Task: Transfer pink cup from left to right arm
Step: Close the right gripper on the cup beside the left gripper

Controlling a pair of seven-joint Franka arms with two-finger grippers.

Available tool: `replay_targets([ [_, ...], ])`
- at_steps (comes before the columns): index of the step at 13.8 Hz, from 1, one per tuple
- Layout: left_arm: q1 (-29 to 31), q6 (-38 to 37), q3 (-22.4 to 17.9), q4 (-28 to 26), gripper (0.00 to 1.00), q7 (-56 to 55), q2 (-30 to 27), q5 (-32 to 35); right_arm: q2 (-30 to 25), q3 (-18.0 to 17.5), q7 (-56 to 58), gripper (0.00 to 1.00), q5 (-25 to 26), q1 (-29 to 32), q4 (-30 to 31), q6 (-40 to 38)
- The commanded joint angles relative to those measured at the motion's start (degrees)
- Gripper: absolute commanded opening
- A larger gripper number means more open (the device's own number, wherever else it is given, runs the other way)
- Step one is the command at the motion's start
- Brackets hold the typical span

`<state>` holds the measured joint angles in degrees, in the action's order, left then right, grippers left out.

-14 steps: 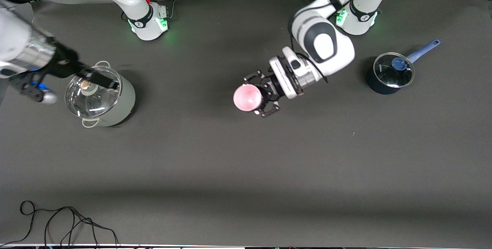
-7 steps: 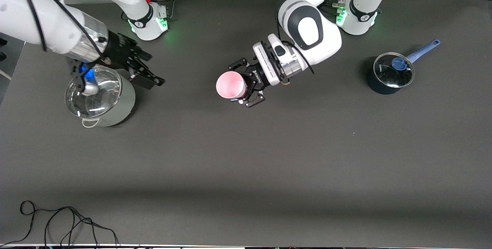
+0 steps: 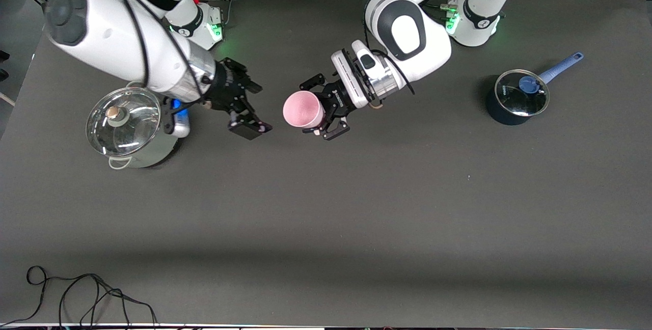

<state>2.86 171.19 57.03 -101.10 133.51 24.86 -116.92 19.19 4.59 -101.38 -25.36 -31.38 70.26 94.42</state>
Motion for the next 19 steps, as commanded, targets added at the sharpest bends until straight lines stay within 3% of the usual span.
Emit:
replay_targets([
  [1, -1.1, 0.9, -1.0, 0.2, 0.34, 0.4, -1.3, -0.3, 1.8, 0.6, -1.9, 0.99, -2.1, -1.7, -2.9, -0.3],
  [9, -1.1, 1.0, -1.0, 0.5, 0.34, 0.4, -1.2, -0.3, 6.1, 0.4, 0.1, 0.97, -2.1, -5.5, -3.5, -0.1],
  [12, -1.1, 1.0, -1.1, 0.5, 0.35, 0.4, -1.1, -0.3, 6.1, 0.3, 0.6, 0.72, -2.1, -5.5, -3.6, -0.1],
  [14, -1.1, 1.0, -1.2, 0.5, 0.35, 0.4, -1.1, -0.3, 6.0, 0.3, 0.6, 0.41, -2.1, -5.5, -3.7, -0.1],
  [16, -1.0, 1.0, -1.2, 0.4, 0.40, 0.3, -1.0, -0.3, 5.9, 0.3, 0.7, 0.00, -1.9, -5.4, -3.7, -0.2],
  [18, -1.0, 1.0, -1.2, 0.5, 0.54, 0.3, -0.9, -0.3, 5.6, 0.4, 2.1, 0.00, -1.7, -5.4, -3.7, -0.3],
  [19, -1.0, 1.0, -1.2, 0.4, 0.55, 0.3, -0.9, -0.3, 5.5, 0.4, 2.9, 0.00, -1.6, -5.5, -3.7, -0.3],
])
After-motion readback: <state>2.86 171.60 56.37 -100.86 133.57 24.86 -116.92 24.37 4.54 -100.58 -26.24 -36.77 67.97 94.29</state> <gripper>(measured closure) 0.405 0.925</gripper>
